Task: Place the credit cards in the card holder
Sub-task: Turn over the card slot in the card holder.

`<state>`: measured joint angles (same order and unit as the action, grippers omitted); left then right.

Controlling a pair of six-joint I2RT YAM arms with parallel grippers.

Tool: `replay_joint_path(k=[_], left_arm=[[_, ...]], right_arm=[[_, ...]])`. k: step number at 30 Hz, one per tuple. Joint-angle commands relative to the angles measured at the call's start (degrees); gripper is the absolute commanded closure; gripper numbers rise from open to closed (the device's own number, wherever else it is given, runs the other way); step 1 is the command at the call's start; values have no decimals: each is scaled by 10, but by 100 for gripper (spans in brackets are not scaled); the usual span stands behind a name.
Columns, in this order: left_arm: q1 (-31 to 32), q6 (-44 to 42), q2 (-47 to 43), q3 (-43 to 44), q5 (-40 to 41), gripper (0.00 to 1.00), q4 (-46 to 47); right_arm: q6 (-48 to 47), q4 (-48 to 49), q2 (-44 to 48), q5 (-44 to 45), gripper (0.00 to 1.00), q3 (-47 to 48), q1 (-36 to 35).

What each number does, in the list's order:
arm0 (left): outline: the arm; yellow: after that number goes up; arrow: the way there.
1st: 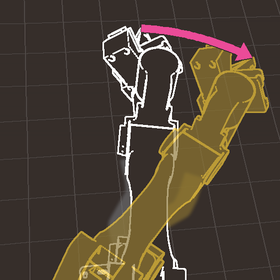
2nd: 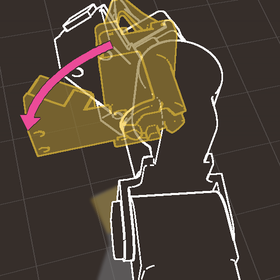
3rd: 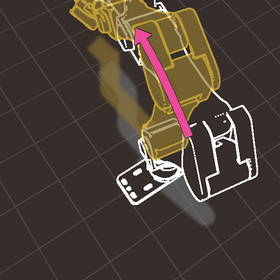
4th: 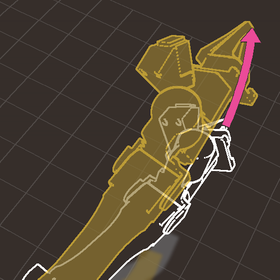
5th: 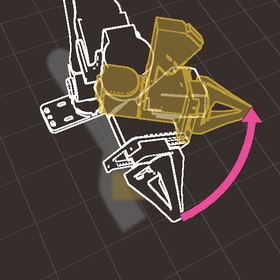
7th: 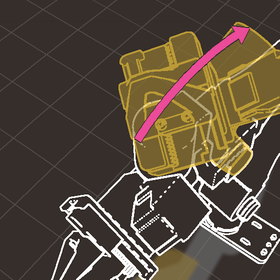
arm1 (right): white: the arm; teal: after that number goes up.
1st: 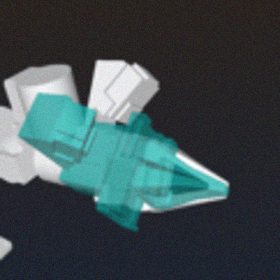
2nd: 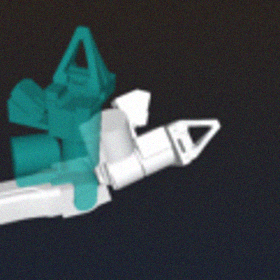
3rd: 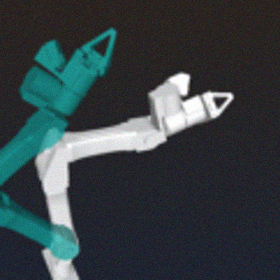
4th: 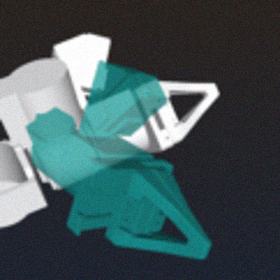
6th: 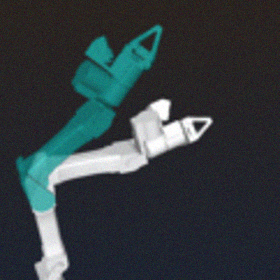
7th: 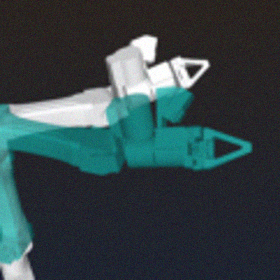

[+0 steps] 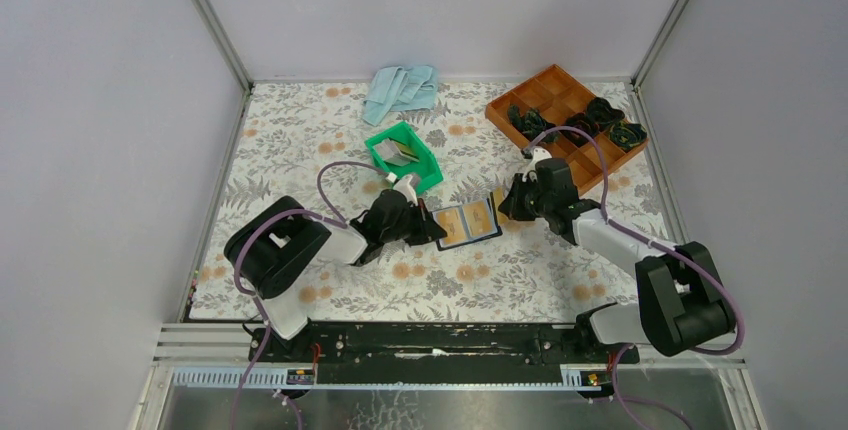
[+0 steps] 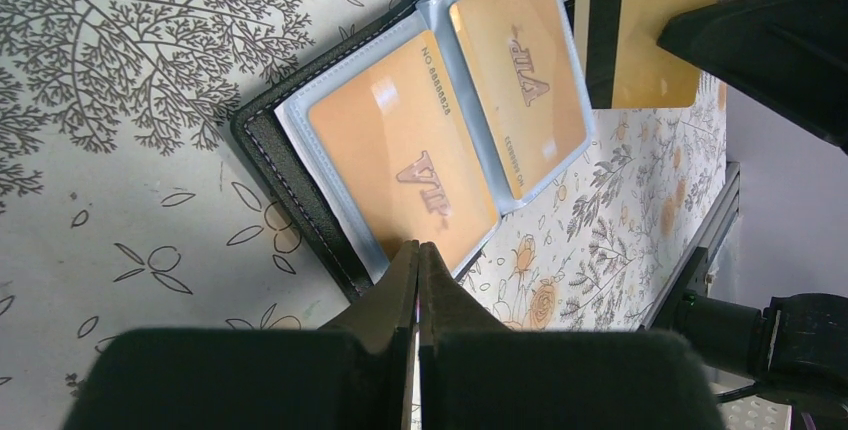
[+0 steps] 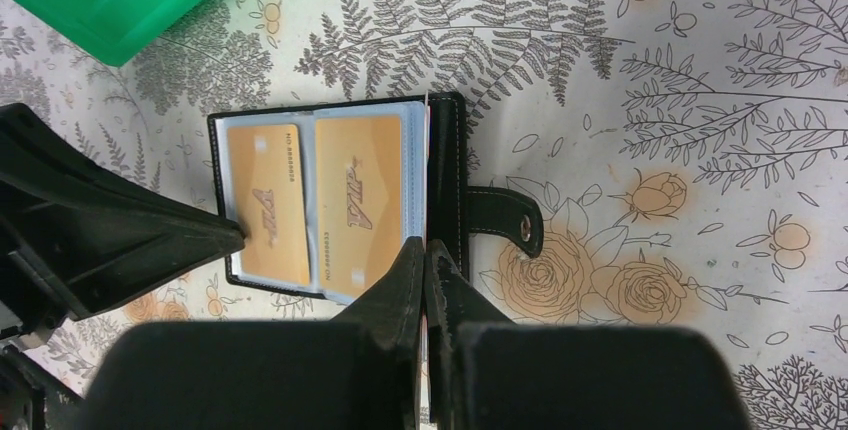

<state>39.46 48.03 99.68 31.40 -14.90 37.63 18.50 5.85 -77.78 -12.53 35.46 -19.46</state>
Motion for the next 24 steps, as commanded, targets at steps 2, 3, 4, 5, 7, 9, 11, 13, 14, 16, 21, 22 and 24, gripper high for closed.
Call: replay_joint_path(k=[2,3,4,5,7,9,11,13,14,16,21,22,24], left_arm=[[6,-12,11,14,13,100,-6],[7,-11,11,14,13,100,-6],[7,-12,11,15,14,100,-6],[7,-12,11,15,13,100,-7],[7,-12,11,16,13,100,-8],[7,-12,10,16,12,100,-8],[7,-13,10,16,12,100,-9],[7,-13,11,15,12,100,-9],[7,-13,11,15,12,100,-9],[7,-13,12,15,12,100,-8],[7,-12,14,17,11,100,-7],[7,-12,13,17,11,100,-8],[7,-13,13,17,11,100,-9]], right_arm=[[0,-2,31,-3,100,11,1],[-2,-4,32,0,100,12,1],[-3,-6,32,1,100,12,1],[-4,-6,32,1,100,11,1],[-4,-6,30,2,100,11,1],[-3,-3,29,3,100,8,1],[-5,-2,31,10,100,5,0],[-8,-6,34,16,100,6,0],[-9,-8,34,18,100,6,0],[-10,-8,34,16,100,6,1],[-11,-9,32,17,100,5,1],[-11,-8,32,15,100,5,1],[-9,-5,32,11,100,3,1]])
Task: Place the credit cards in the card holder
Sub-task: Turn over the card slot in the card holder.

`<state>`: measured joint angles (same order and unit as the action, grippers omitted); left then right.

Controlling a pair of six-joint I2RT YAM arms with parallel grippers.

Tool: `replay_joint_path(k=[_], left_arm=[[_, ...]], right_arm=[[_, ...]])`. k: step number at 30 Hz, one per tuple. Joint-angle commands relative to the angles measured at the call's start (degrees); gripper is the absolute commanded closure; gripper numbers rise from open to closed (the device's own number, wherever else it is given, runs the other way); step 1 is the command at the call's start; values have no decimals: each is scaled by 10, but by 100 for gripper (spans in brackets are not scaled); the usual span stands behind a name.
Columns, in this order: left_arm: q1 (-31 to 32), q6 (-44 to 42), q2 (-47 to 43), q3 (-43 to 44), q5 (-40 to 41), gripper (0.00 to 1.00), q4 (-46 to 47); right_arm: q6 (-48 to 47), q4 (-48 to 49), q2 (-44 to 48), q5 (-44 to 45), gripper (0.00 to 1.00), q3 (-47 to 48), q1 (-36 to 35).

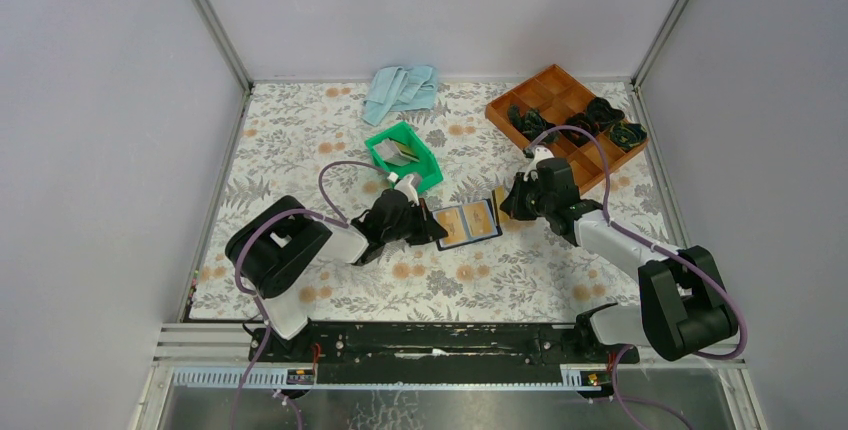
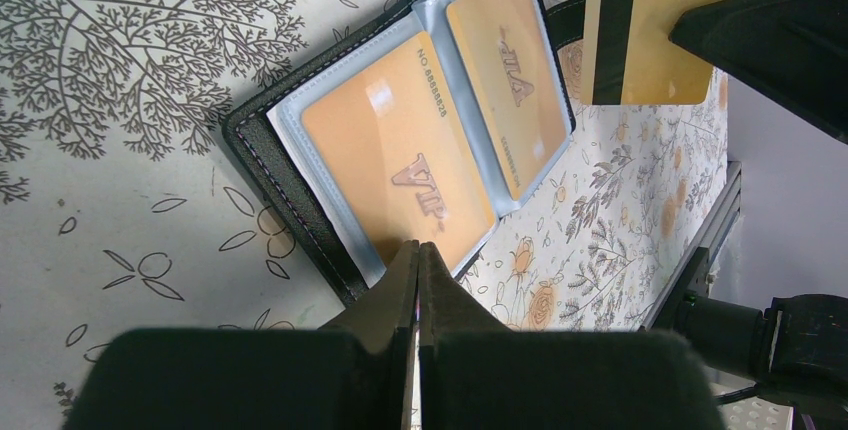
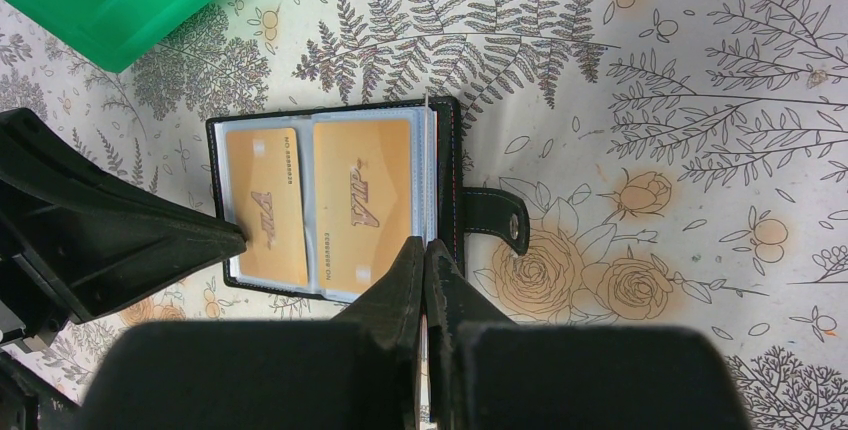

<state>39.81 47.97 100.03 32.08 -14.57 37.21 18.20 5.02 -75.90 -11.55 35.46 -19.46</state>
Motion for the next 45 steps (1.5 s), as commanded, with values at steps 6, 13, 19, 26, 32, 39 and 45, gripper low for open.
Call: replay_joint_path(k=[6,13,19,26,32,39,45], left_arm=[[4,-11,11,10,9,100,-2],[4,-9,14,12,7,100,0],[3,-9,16,16,5,100,1],[4,-9,18,16,5,100,0],[4,-11,19,16,6,100,-3],[5,-12,19,17,6,100,-5],[4,-13,18,17,9,100,-9]], right_arm=[[-6,7,7,-3,100,0,1],[-2,21,-5,-13,100,-10,-1],[1,30,-11,-14,100,-17,-6],[14,43,-17,-16,100,-18,-23],[19,32,-6,-4,100,-4,-43],[23,20,3,9,100,14,-68],[30,17,-13,31,100,41,-113]])
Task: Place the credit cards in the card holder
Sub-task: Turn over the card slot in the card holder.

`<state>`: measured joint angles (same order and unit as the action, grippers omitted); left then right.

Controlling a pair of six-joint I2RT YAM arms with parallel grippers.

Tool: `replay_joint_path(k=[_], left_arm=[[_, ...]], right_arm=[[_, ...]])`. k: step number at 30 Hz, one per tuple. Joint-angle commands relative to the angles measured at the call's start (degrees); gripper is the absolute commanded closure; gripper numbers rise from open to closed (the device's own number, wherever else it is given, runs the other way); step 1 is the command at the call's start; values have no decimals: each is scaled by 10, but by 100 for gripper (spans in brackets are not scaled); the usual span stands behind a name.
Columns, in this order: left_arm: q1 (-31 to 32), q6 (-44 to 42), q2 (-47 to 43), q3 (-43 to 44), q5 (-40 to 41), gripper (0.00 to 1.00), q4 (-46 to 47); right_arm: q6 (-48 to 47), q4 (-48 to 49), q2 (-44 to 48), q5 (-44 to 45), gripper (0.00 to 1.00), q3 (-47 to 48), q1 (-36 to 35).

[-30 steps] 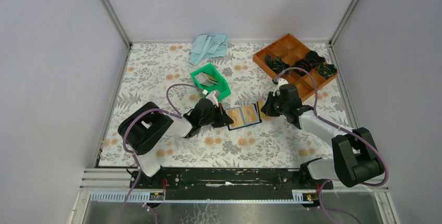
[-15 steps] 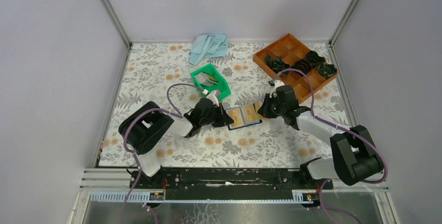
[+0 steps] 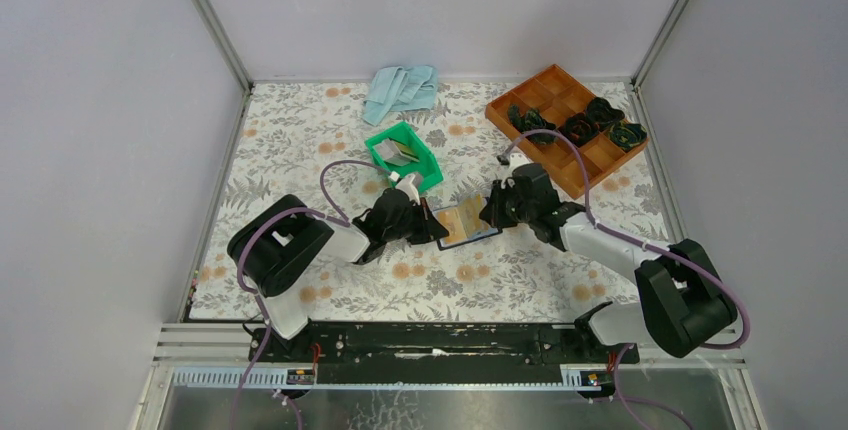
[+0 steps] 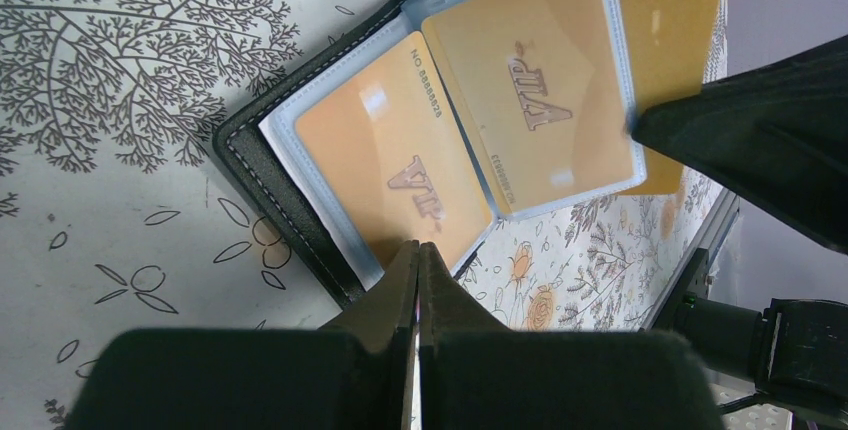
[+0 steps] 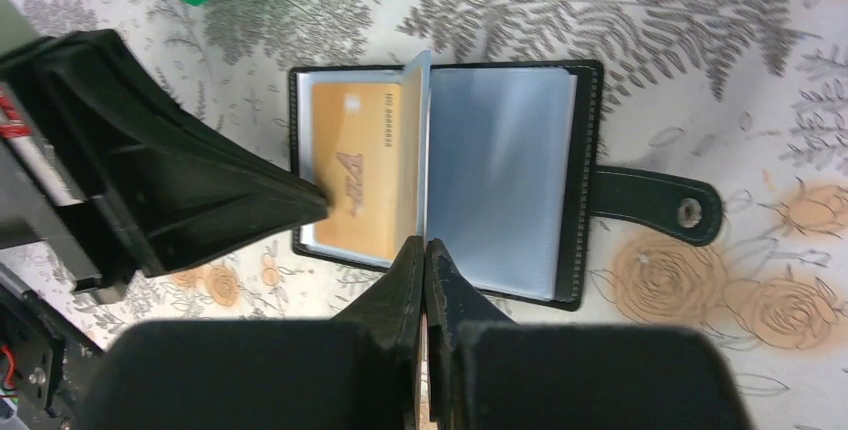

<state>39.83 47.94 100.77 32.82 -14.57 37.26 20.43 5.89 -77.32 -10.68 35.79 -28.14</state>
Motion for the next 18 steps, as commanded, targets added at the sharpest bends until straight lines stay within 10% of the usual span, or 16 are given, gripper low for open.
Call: replay_joint_path(k=[1,18], left_arm=[[4,-13,9,10,9,100,-11],[4,-22,-6,9,20,100,-29]], right_arm=[[8,7,-2,25,100,41,-32],[25,24,-39,47,100,59,-86]])
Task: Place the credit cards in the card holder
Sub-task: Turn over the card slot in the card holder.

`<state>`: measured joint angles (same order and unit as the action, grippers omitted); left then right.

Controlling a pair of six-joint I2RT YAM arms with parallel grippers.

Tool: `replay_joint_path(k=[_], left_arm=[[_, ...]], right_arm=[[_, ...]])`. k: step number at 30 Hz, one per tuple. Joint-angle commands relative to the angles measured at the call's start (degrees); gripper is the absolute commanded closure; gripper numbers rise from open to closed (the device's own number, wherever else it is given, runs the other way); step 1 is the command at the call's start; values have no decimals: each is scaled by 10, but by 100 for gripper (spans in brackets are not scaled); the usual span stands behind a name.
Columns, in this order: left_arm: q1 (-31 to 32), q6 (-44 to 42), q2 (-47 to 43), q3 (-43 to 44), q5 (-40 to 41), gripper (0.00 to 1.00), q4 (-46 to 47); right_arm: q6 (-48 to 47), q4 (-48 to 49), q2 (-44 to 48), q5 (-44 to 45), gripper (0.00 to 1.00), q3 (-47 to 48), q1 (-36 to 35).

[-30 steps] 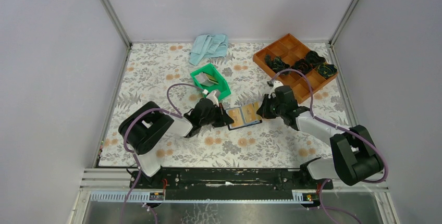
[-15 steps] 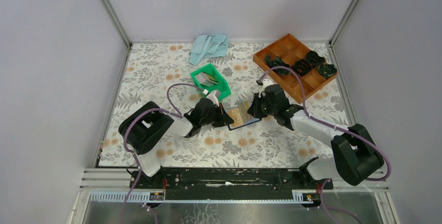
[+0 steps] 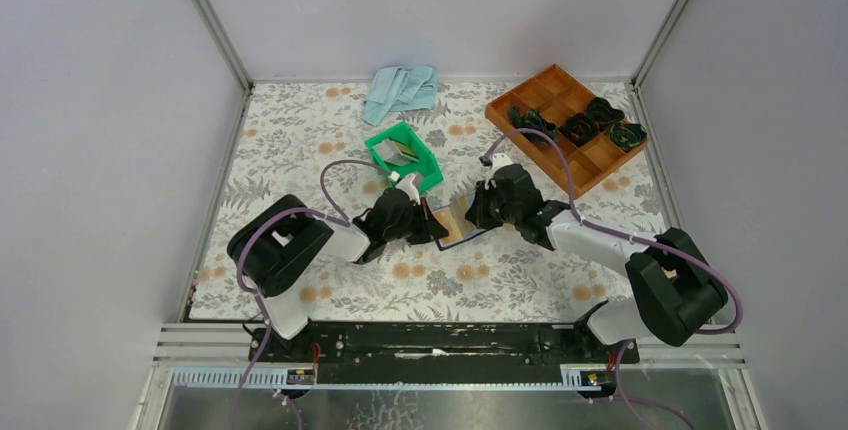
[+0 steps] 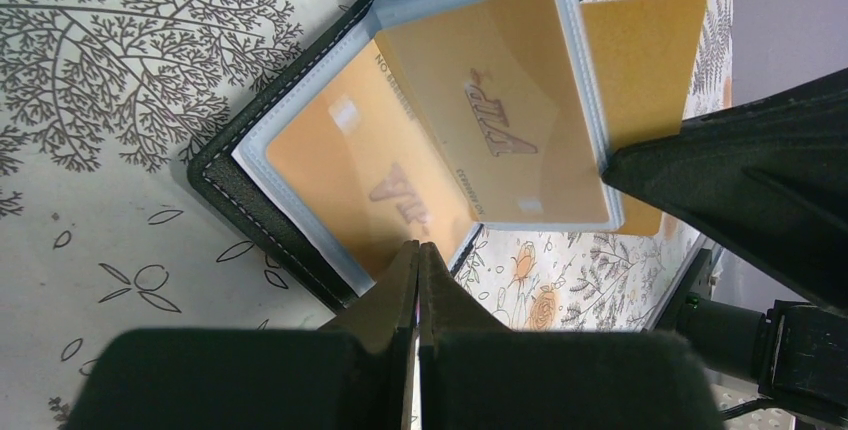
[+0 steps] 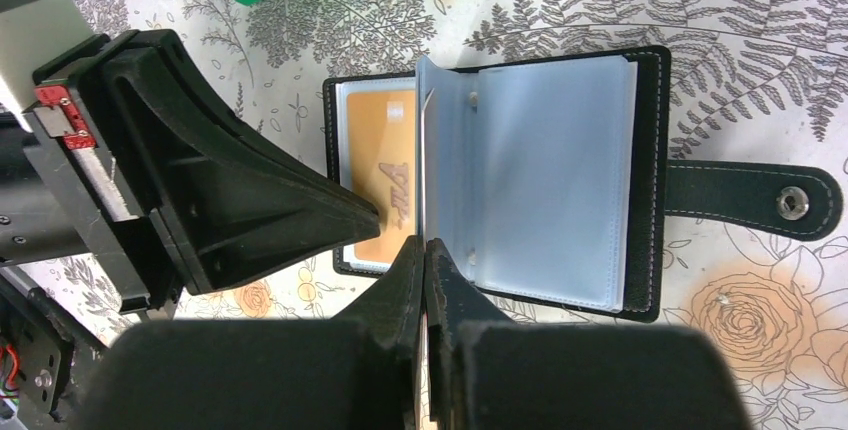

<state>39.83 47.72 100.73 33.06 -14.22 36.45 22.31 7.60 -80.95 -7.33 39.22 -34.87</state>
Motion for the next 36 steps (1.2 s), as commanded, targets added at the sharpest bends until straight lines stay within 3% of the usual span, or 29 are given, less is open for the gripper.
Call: replay_joint_path(k=[1,16,28,36], left_arm=[[4,-20,-5,6,16,100,-21],[4,-17,-7,-1,20,100,-18],[5,-47,-110,-11,101,98,-136],[8,-54,-147,-9,120,98,-167]], right_arm=[[7,4,-1,15,100,29,-22],[4,-20,6,51,100,51,-60],[8,10,-37,49,100,37,-60],[8,14,-44,49,100,39,-60]])
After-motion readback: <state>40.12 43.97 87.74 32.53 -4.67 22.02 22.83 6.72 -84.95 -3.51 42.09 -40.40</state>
